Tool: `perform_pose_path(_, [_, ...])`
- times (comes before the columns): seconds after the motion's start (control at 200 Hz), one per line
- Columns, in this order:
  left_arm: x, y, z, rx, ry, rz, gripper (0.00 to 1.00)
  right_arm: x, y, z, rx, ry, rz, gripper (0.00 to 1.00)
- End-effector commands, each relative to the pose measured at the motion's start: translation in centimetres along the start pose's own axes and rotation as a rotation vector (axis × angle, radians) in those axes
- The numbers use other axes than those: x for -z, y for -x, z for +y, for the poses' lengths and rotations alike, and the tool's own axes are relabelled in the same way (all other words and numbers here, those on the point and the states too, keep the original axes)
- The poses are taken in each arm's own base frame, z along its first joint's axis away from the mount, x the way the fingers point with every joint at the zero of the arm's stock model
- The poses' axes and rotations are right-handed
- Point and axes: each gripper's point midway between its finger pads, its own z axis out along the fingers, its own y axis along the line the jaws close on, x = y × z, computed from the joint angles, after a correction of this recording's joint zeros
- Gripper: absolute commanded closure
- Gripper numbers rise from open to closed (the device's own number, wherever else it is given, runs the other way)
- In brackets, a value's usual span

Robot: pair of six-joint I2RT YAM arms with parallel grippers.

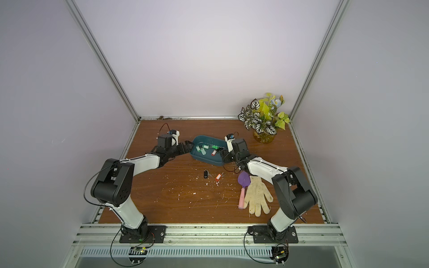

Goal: Take the keys out of the storage box
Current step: Adjust the storage box at the center of the board.

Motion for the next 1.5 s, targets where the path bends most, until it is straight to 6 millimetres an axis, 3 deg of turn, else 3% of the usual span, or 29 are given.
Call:
perform_pose_path(0.0, [0.3,2.7,-3.8,-0.017,-0.197,-0.051,0.01,0.1,0.8,-0.7,-0.098,0.031,-0.038,0.37])
perform_pose_path(0.22, [-0.3,1.4,-4.6,-0.054,-0.232,0.004,0.01,-1.9,1.6,0.8,-0.143,0.188,-0.018,0.45])
perform_pose_path(0.49, [-0.8,-1.4,-5.6,-0.066,-0.232,0.083,0.01,-3.5,2.1,0.3,-0.160,0.227,-0.009,0.47])
perform_pose_path(0.931, [0.9,-3.3,-6.6,-0.011,-0.274,0.122,0.01,-7.2,4.3,-2.3,-0.112,0.173,0.009,0.48])
perform_pose_path(1.101, [2.1,-2.2,-7.0,-0.030,-0.242,0.098,0.01,-6.8,5.5,-4.1,-0.064,0.084,0.000,0.47])
perform_pose_path(1.221, [3.3,0.5,-5.6,-0.051,-0.127,0.040,0.01,-5.1,6.7,-4.4,-0.018,0.037,-0.016,0.46])
perform_pose_path(1.316, [3.5,2.4,-2.5,-0.064,0.044,-0.008,0.01,-3.5,7.5,-4.0,0.002,0.025,-0.034,0.46])
perform_pose_path(1.416, [1.9,2.5,0.0,-0.063,0.152,0.027,0.01,-2.1,8.2,-2.3,0.021,0.046,-0.061,0.46])
perform_pose_path(1.496, [0.2,2.1,0.2,-0.047,0.123,0.057,0.01,-1.8,8.3,0.3,0.048,0.092,-0.068,0.45])
